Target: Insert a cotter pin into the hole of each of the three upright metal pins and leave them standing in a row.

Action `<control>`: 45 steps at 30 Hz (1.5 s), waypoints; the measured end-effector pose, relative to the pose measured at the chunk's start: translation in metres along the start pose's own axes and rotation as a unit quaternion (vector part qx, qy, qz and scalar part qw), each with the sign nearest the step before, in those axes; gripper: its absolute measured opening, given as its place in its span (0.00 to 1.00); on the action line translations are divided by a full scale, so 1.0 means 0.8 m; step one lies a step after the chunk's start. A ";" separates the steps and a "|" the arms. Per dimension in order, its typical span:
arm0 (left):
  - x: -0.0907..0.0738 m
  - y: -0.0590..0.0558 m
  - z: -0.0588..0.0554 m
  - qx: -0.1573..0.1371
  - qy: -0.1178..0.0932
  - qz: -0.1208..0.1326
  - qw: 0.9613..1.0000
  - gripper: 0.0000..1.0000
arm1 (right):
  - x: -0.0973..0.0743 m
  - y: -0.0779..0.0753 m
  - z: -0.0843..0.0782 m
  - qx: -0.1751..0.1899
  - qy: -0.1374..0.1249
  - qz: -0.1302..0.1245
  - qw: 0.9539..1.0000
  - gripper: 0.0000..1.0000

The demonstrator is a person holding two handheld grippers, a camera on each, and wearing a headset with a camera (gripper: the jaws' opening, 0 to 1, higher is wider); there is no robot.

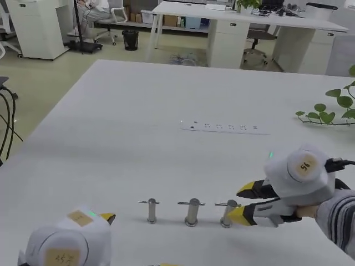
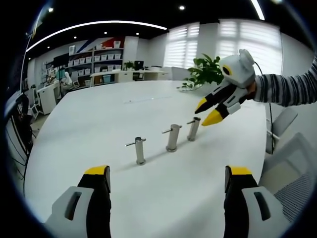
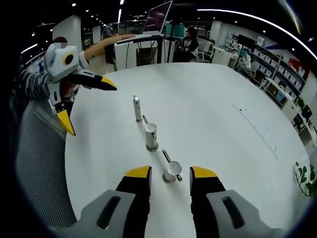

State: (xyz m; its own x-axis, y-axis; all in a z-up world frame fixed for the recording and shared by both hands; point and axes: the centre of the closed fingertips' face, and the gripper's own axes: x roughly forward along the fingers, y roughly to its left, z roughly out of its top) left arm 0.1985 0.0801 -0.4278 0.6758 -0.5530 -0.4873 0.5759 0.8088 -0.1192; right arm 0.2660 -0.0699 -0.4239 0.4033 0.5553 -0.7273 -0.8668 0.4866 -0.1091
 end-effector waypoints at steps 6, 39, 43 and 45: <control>-0.001 0.003 0.007 -0.002 -0.004 0.002 1.000 0.94 | -0.016 0.014 0.011 0.030 -0.033 -0.014 0.999 0.32; -0.013 0.000 0.013 -0.024 -0.020 0.012 0.999 0.97 | -0.034 0.072 -0.025 0.241 -0.138 -0.086 0.957 0.64; -0.013 -0.001 0.009 -0.027 -0.018 0.012 0.999 0.98 | -0.033 0.078 -0.026 0.241 -0.136 -0.087 0.957 0.68; -0.013 -0.002 0.006 -0.028 -0.016 0.010 0.999 0.98 | -0.033 0.081 -0.028 0.230 -0.132 -0.089 0.960 0.69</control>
State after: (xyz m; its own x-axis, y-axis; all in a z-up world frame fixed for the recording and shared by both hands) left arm 0.1929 0.0831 -0.4184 0.7019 -0.5417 -0.4625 0.5355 0.8295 -0.1588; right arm 0.1929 -0.0680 -0.4272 0.6460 0.5584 -0.5205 -0.5804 0.8022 0.1402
